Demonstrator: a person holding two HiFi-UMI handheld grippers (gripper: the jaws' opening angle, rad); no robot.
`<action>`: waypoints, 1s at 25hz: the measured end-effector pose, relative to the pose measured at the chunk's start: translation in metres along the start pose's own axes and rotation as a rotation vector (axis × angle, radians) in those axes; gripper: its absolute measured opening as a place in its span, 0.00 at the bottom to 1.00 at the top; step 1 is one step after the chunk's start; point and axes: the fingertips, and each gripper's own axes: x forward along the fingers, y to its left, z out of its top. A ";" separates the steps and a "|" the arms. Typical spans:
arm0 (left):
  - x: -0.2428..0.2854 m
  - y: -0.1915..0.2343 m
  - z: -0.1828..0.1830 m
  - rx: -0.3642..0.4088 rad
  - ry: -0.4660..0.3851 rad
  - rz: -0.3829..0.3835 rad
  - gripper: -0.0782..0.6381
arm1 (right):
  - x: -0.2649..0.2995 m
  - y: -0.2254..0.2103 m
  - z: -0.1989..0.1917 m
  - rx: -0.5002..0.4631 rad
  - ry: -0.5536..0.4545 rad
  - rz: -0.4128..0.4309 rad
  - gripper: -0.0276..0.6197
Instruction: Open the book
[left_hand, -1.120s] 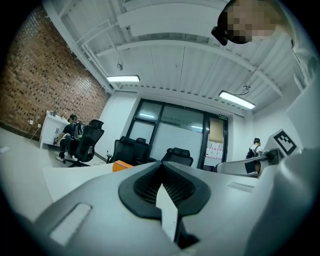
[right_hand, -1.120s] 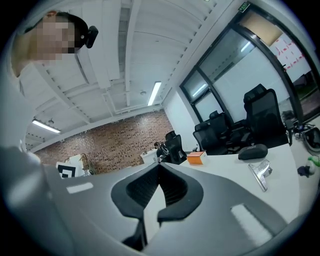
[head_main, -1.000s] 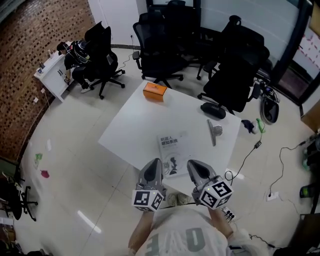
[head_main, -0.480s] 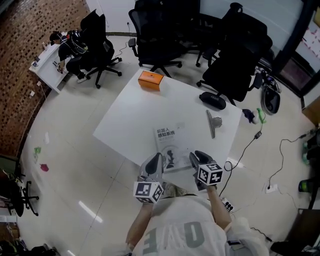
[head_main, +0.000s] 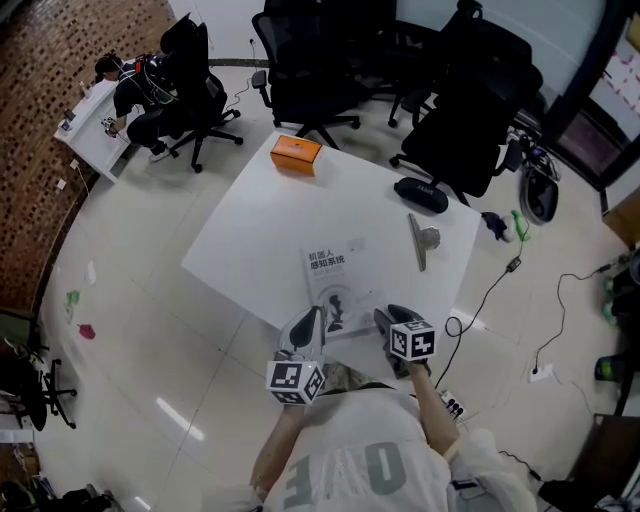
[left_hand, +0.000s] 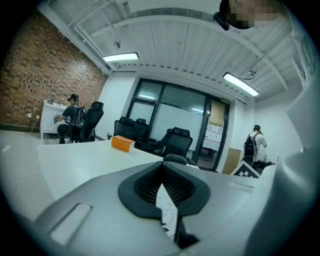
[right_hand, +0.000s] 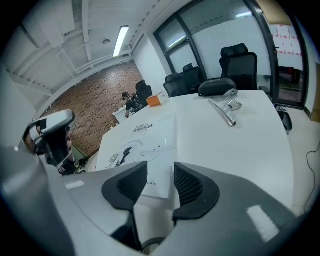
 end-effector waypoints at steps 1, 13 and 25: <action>-0.001 0.000 -0.001 0.000 0.002 0.004 0.13 | 0.000 0.000 -0.001 -0.003 0.004 0.001 0.28; -0.003 -0.002 -0.004 -0.007 -0.003 0.017 0.13 | -0.034 0.016 0.031 -0.023 -0.172 -0.032 0.06; -0.008 0.000 -0.006 -0.003 -0.013 0.057 0.12 | -0.058 0.094 0.070 -0.108 -0.285 0.133 0.05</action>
